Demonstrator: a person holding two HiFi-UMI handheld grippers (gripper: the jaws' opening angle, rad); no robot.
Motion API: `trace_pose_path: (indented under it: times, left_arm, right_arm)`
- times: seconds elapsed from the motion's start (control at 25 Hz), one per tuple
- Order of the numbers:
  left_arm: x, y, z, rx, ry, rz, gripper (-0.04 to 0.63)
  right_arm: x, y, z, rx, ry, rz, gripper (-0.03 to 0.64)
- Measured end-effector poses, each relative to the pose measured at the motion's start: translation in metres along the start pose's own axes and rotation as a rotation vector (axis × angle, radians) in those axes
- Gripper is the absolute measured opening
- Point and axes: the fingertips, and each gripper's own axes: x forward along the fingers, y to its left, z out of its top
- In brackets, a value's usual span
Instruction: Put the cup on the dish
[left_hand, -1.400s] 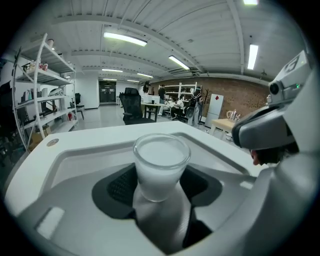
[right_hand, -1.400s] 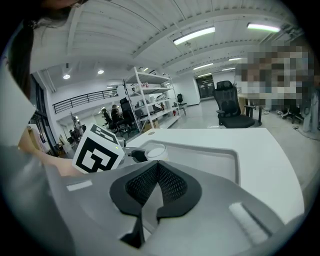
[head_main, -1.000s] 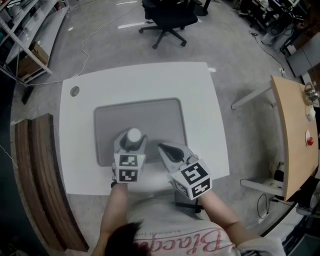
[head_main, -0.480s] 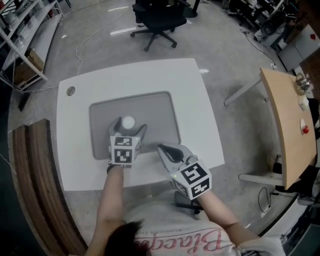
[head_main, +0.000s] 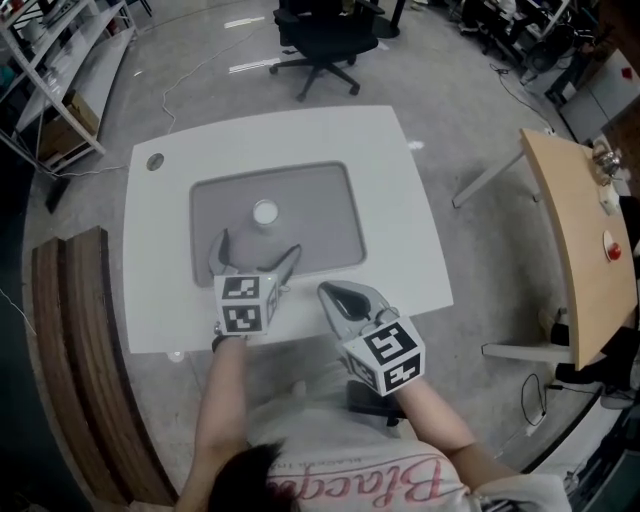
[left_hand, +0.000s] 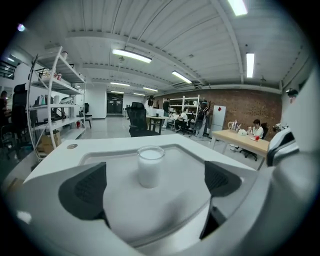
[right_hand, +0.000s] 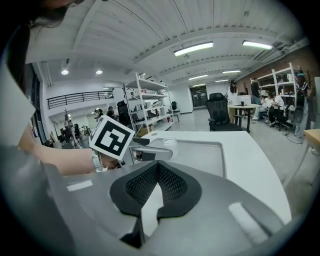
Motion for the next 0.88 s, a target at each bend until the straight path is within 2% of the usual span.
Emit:
trace_pose_path:
  times: [0.28, 0.36, 0.4, 0.44, 0.56, 0.76, 0.88]
  left_arm:
    - [-0.060, -0.015, 0.008, 0.005, -0.096, -0.029, 0.581]
    - [-0.080, -0.019, 0.011, 0.012, -0.145, -0.020, 0.522]
    - [-0.093, -0.019, 0.014, 0.022, -0.176, 0.000, 0.349]
    - [-0.105, -0.021, 0.017, 0.041, -0.201, 0.018, 0.001]
    - [-0.127, -0.032, 0.018, 0.113, -0.204, 0.016, -0.002]
    - [-0.152, -0.036, 0.011, 0.052, -0.222, 0.002, -0.002]
    - [-0.162, -0.041, 0.005, 0.083, -0.208, 0.007, -0.002]
  right_arm:
    - [-0.012, 0.030, 0.008, -0.040, -0.071, -0.021, 0.000]
    - [-0.017, 0.037, 0.005, -0.039, -0.075, -0.023, 0.000]
    - [-0.020, 0.040, 0.004, -0.043, -0.076, -0.024, 0.000]
    - [-0.022, 0.044, 0.003, -0.048, -0.078, -0.024, 0.000]
    - [-0.029, 0.052, 0.001, -0.064, -0.084, -0.030, 0.000]
    - [-0.038, 0.067, -0.002, -0.091, -0.091, -0.034, 0.000]
    - [-0.043, 0.074, -0.005, -0.112, -0.100, -0.042, 0.000]
